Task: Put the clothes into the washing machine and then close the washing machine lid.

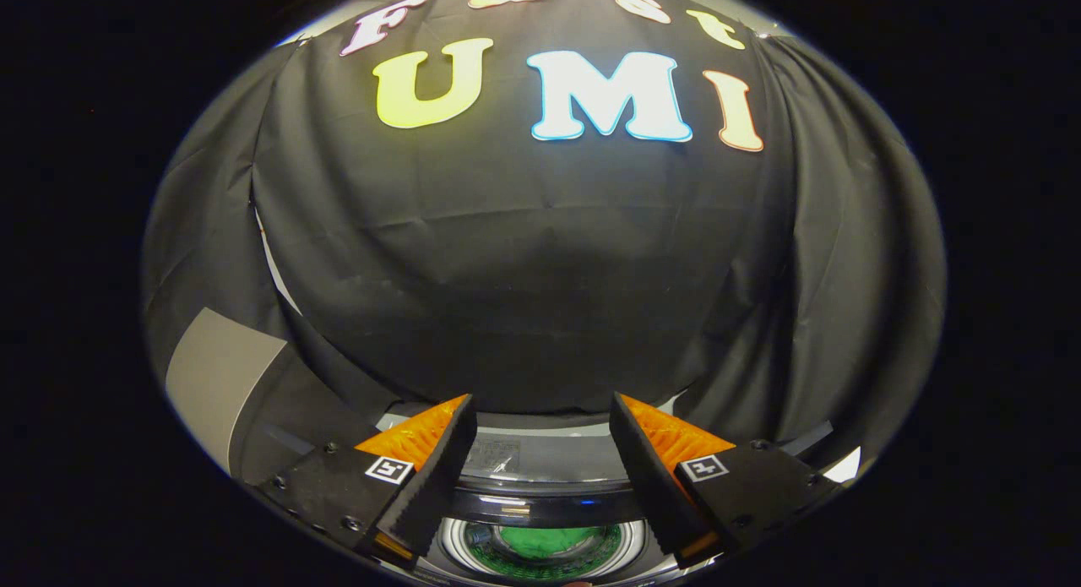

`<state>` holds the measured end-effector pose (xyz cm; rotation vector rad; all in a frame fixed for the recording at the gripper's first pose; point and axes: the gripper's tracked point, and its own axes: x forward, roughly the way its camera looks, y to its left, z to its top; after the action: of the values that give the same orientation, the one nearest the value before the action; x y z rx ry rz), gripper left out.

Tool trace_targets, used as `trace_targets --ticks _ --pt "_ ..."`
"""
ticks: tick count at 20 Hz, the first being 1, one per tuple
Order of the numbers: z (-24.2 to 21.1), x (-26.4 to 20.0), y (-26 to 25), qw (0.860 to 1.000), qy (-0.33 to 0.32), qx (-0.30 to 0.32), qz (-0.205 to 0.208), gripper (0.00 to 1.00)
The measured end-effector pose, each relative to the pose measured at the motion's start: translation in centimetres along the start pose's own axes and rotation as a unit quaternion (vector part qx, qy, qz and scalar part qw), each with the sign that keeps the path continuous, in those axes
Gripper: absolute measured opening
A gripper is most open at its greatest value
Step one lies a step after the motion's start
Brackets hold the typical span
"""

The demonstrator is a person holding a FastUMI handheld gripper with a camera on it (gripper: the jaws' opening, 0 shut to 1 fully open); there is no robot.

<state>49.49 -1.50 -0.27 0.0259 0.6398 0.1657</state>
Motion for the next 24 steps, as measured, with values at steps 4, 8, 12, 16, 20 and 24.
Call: trace_targets --ticks 4,8,12,16,20,24 --pt "-0.8 -1.4 0.2 1.0 -0.025 -0.004 0.002 0.99" --pt "-2.6 -2.9 0.3 1.0 -0.029 -0.002 0.003 0.99" --pt "-4.8 -4.5 0.5 1.0 -0.027 0.0 0.006 0.99" --pt "-8.8 -6.3 0.6 1.0 -0.029 0.002 0.004 0.98" --pt "-15.4 -7.6 0.5 1.0 0.028 -0.002 -0.009 0.99" --pt "-18.2 -9.7 2.0 1.0 0.011 0.024 0.001 0.98"
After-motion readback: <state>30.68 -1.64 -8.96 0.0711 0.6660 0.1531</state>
